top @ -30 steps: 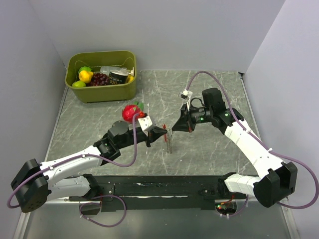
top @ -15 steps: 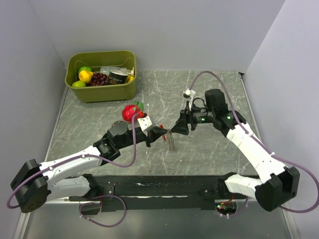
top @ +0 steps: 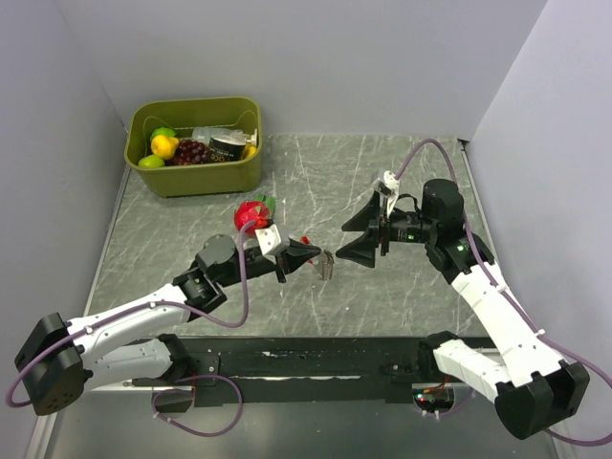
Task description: Put the keys on the keyring
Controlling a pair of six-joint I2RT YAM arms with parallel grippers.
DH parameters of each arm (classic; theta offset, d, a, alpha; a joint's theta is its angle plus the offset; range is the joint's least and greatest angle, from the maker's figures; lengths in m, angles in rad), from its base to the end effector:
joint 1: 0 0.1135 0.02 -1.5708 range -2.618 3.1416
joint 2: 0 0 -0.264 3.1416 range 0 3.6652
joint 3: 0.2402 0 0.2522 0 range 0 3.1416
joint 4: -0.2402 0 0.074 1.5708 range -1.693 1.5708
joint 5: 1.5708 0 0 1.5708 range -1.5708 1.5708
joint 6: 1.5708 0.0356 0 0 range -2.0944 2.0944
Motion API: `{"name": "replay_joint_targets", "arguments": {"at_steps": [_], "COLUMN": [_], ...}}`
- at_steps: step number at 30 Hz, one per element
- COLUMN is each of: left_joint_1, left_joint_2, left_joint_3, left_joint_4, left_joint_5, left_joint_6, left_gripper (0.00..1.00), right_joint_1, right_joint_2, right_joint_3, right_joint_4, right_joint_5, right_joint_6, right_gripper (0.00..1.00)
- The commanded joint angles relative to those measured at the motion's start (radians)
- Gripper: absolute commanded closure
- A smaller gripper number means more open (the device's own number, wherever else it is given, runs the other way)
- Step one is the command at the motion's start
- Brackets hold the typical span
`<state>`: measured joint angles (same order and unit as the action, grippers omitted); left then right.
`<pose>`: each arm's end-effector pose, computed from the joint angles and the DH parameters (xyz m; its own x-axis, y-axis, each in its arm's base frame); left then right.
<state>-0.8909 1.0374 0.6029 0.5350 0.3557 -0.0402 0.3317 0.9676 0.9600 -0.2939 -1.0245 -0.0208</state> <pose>0.1413 -0.1945 0.3029 0.0250 -0.0908 -0.9956 0.9486 0.3165 -0.0051 0.1829 0.0952 0.3616 -0.2611 -0.1014 -0.9600 -0.9463 0.2235 0.2338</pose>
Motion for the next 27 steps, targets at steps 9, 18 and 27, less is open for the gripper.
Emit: {"name": "replay_joint_targets", "arguments": {"at_steps": [9,18,27], "left_joint_1": [-0.002,-0.003,-0.002], "left_joint_2": [-0.042,-0.028,-0.019], "left_joint_3": [0.009,0.034,0.049], "left_joint_4": [0.183,0.186,0.198], "left_joint_5": [0.200,0.206,0.207], "left_joint_6": [-0.035,-0.044,-0.058], "left_gripper": [0.99,0.99,0.99], "right_joint_1": [-0.008,0.049,0.079], "right_joint_2": [0.016,0.045,0.071], "right_joint_3": [-0.056,-0.046,-0.053], "right_joint_4": [0.384,0.362,0.302], "right_joint_5": [-0.255,-0.256,-0.214], "right_joint_6": [0.251,0.245,0.216], "right_gripper": [0.28,0.46,0.53]}}
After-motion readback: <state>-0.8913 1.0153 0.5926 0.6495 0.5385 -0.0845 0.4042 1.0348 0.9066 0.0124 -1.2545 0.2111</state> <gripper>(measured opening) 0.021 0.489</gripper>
